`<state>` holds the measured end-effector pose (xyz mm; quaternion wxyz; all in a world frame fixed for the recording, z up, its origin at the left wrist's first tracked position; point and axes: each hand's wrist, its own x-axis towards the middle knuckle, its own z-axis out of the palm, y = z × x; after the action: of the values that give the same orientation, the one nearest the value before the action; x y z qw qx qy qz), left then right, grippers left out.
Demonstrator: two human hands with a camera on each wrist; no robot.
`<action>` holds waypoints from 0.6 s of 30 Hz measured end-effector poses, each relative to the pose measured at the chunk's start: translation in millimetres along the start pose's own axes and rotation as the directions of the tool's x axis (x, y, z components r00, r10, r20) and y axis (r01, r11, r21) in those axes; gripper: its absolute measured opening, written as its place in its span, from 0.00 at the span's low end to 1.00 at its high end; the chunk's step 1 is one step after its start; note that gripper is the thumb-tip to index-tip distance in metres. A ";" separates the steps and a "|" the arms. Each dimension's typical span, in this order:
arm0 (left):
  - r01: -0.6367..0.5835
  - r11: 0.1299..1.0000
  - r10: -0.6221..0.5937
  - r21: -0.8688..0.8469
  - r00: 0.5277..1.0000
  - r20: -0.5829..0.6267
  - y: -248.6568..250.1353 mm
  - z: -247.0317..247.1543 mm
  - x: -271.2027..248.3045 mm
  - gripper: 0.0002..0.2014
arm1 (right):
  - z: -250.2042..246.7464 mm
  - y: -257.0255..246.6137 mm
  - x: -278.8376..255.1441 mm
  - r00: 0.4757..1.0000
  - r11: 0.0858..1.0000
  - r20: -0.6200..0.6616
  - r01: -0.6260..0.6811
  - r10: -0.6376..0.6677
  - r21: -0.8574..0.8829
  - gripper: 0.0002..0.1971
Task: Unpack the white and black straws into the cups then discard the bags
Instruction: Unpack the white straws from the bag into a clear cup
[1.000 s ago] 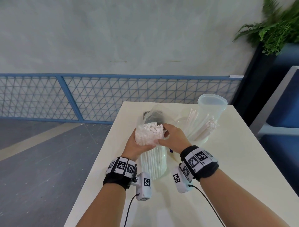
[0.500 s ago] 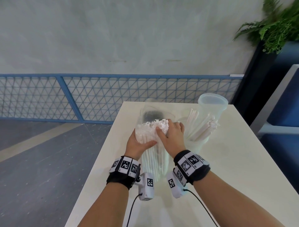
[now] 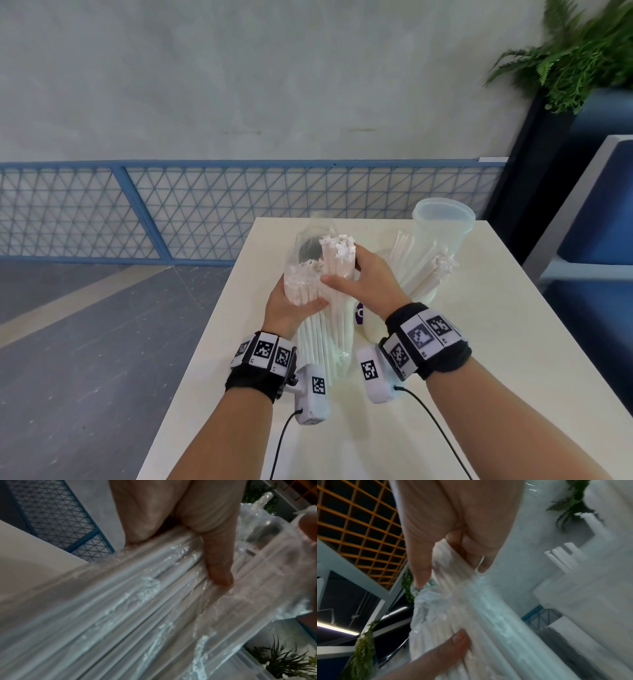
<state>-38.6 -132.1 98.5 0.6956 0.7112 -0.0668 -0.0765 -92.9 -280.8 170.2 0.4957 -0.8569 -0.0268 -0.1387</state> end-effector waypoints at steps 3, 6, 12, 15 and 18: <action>0.006 1.000 -0.007 -0.006 1.000 -0.011 0.7 0.5 -1.0 0.30 | -0.3 14.2 -4.9 0.998 0.995 0.046 -0.036 0.040 -0.091 0.26; -0.004 1.000 0.005 -0.005 0.999 0.034 2.1 4.4 -4.3 0.29 | 12.6 18.2 -6.9 0.992 0.995 -0.085 -0.097 0.097 0.003 0.19; -0.007 1.000 0.009 -0.019 0.996 0.083 3.2 7.4 -8.2 0.28 | 12.4 -4.0 -0.1 0.940 0.978 -0.304 -0.099 0.152 0.183 0.12; -0.012 1.000 0.010 0.020 0.996 0.093 6.5 6.8 -10.9 0.27 | -1.9 -15.9 7.9 0.914 0.957 -0.387 -0.001 0.118 0.289 0.14; -0.021 1.000 0.020 0.013 0.995 0.096 11.4 8.8 -14.2 0.26 | -17.2 -23.0 17.0 0.888 0.937 -0.442 0.040 0.126 0.347 0.13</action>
<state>-54.1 -138.1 109.9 0.6873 0.7109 -0.1078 -0.1030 -84.4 -285.4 202.1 0.6341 -0.6993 0.0860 -0.3185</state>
